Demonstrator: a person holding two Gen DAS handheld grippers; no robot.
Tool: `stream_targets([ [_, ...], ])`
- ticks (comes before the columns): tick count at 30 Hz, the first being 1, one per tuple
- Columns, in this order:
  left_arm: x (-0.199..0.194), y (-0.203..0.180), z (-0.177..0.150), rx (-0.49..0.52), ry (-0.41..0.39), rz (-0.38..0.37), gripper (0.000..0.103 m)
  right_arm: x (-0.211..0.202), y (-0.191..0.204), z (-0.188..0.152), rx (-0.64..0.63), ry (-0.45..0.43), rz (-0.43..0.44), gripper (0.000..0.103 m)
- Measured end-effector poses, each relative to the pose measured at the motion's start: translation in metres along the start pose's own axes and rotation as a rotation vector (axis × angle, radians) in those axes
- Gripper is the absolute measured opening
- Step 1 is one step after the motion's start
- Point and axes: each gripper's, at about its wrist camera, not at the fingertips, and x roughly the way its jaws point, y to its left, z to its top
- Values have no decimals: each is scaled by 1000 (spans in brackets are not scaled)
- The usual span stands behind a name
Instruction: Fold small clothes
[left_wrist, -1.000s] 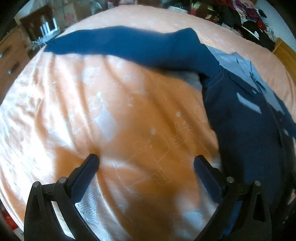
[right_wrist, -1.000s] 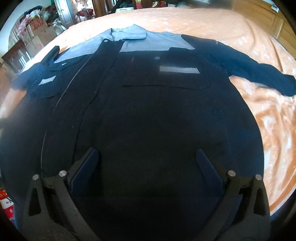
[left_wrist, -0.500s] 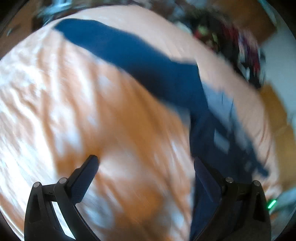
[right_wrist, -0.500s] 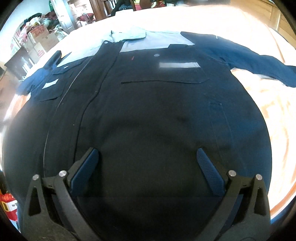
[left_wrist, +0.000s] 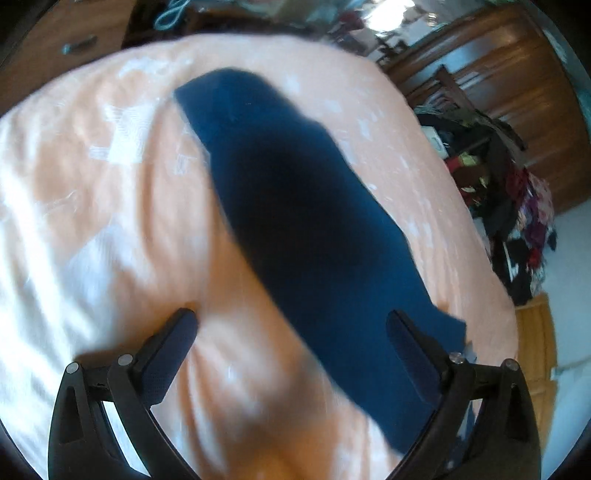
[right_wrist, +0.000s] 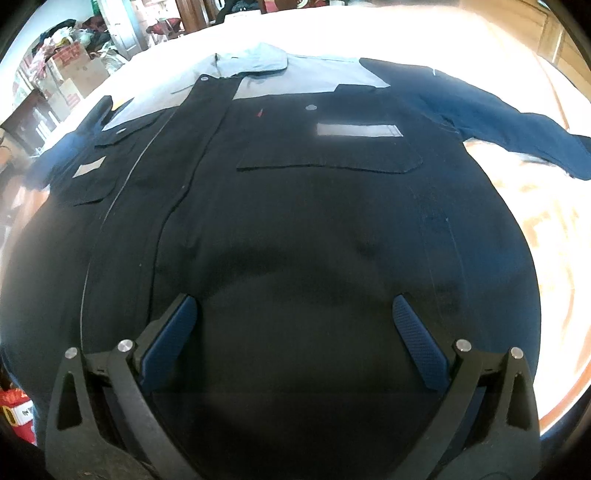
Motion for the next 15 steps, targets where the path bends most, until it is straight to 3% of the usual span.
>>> stream_targets([
  [6, 16, -3, 27, 22, -28, -13, 98, 3, 1, 6, 15, 15, -10, 103],
  [7, 18, -7, 29, 41, -37, -8, 86, 2, 2, 6, 16, 16, -11, 103],
  [8, 20, -11, 30, 53, -43, -1, 61, 2, 1, 6, 17, 18, -10, 103],
  [9, 22, -12, 31, 58, -48, -3, 48, 2, 1, 6, 18, 20, -9, 103],
  [10, 25, -13, 34, 57, -50, -17, 21, 2, 1, 6, 18, 21, -8, 103],
  [11, 27, -14, 35, 59, -54, -26, 6, 2, 1, 6, 15, 23, -7, 103],
  [14, 30, -23, 35, 94, -80, -12, 3, -3, 0, 8, 11, 13, -3, 99],
  [15, 26, -32, 33, 123, -99, -4, 3, -7, -2, 8, 17, 1, 6, 91],
])
